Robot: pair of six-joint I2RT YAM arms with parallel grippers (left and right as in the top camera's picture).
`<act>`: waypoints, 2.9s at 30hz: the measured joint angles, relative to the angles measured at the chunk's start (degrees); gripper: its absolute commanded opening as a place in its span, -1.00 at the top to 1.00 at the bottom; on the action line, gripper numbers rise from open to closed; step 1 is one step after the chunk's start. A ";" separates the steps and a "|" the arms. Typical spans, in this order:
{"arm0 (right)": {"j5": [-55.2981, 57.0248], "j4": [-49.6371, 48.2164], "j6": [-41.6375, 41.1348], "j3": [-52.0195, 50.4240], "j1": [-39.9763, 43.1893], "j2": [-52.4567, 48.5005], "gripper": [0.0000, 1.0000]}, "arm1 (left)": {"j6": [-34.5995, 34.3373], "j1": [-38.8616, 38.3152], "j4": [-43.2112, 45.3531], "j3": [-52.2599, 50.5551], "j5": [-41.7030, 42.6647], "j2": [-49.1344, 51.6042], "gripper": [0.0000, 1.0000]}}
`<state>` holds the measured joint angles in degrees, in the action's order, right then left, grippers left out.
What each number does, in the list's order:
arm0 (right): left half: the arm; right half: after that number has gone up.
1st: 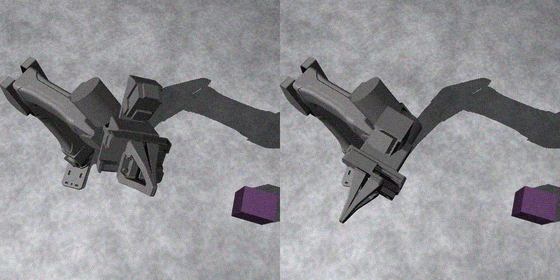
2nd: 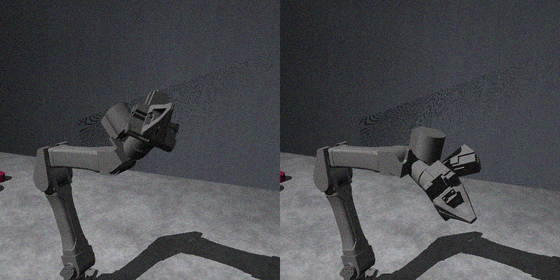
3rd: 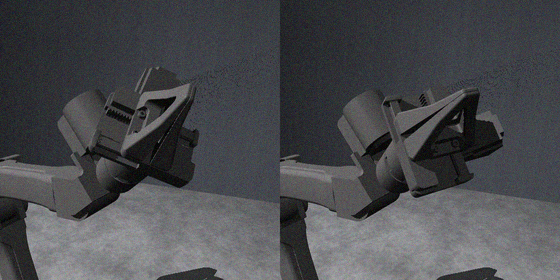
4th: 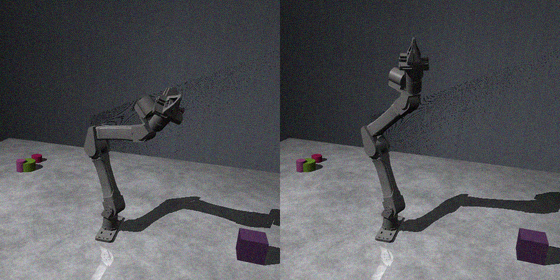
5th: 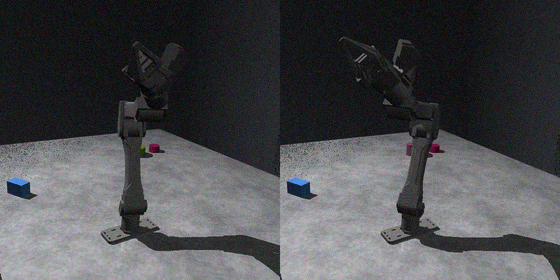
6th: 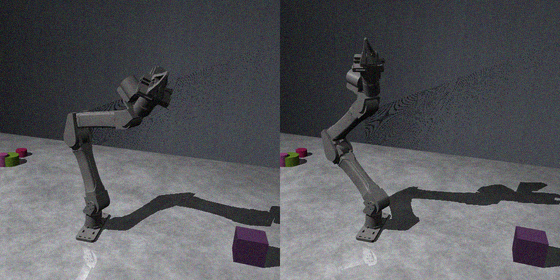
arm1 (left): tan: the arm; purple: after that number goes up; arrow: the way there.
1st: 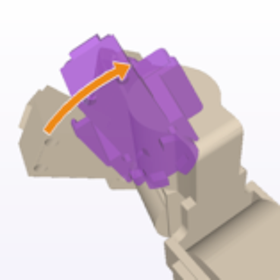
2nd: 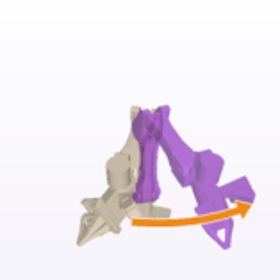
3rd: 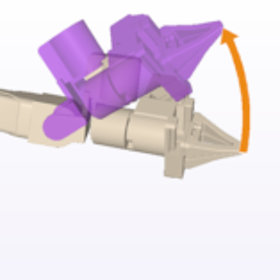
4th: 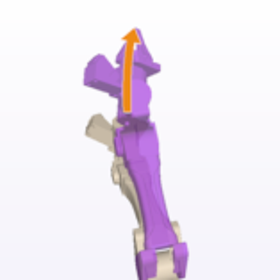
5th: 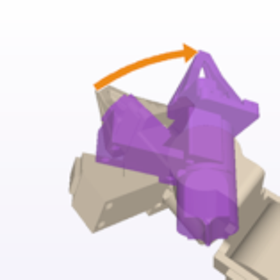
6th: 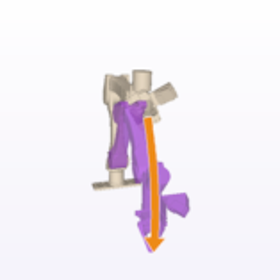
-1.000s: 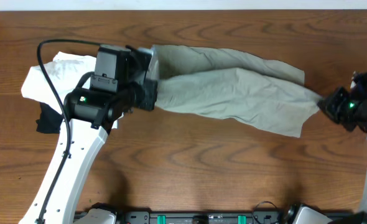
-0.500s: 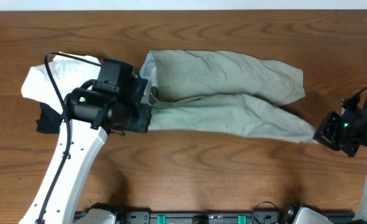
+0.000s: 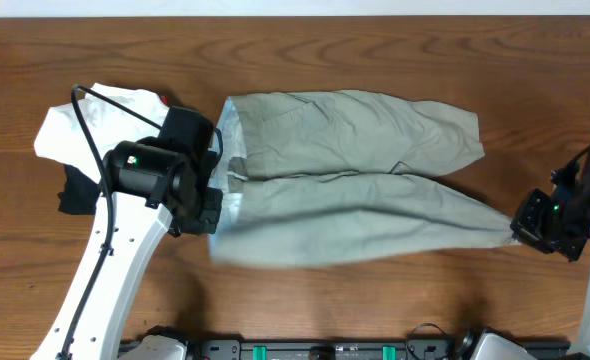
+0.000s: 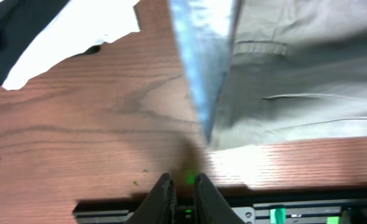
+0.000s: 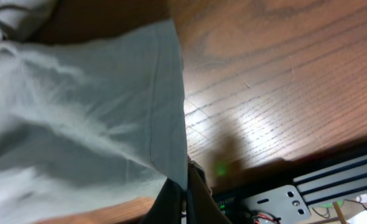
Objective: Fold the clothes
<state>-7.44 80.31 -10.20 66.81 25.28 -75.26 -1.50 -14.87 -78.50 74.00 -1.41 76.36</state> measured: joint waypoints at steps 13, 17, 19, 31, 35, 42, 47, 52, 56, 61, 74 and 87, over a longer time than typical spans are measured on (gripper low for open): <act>0.98 -3.23 0.35 0.00 0.00 0.00 0.09 | -0.04 0.00 2.25 0.00 -3.06 0.00 -0.96; -1.01 -10.23 0.15 0.00 0.00 0.00 0.03 | -0.15 0.04 8.76 0.00 1.22 0.00 -0.99; -2.16 -12.22 -0.02 0.00 -0.02 0.00 -0.02 | -0.22 0.04 12.24 -0.02 4.35 0.00 -0.83; -4.46 -15.02 -0.04 0.00 -2.34 -4.42 -0.04 | -0.87 0.04 26.69 -6.23 13.22 12.90 -0.22; -4.57 -14.99 -0.04 0.00 -3.17 -7.15 -0.02 | -0.96 0.04 28.61 -6.60 14.16 19.82 -0.19; -4.66 -15.45 -0.04 0.00 -4.59 -8.81 0.01 | -1.57 0.04 31.69 -6.71 16.81 26.60 0.31; -4.61 -16.41 -0.31 0.00 -4.59 -8.81 0.01 | -1.25 0.04 32.00 -6.80 19.41 26.71 0.88; -4.61 -17.31 -0.79 0.00 -4.59 -8.81 0.01 | -1.29 0.04 26.23 -6.47 19.85 26.38 0.88; -4.59 -17.59 -1.11 0.00 -4.59 -8.81 0.02 | -1.79 0.04 21.03 -4.74 17.51 22.88 0.88; -4.61 -17.64 -1.33 0.00 -4.59 -8.81 0.02 | -3.50 -0.02 18.88 -2.82 13.60 14.25 0.87; -4.61 -26.05 -1.75 0.00 -5.62 -11.82 0.07 | -6.25 0.00 14.21 -2.32 5.14 19.69 0.88; -4.76 -29.40 -3.43 0.00 -7.93 -27.91 0.10 | -15.06 1.05 11.89 -2.34 -6.38 20.52 0.88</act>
<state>-12.21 50.92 -13.63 66.81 17.34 -103.18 -16.56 -13.82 -66.61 71.66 -7.79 96.88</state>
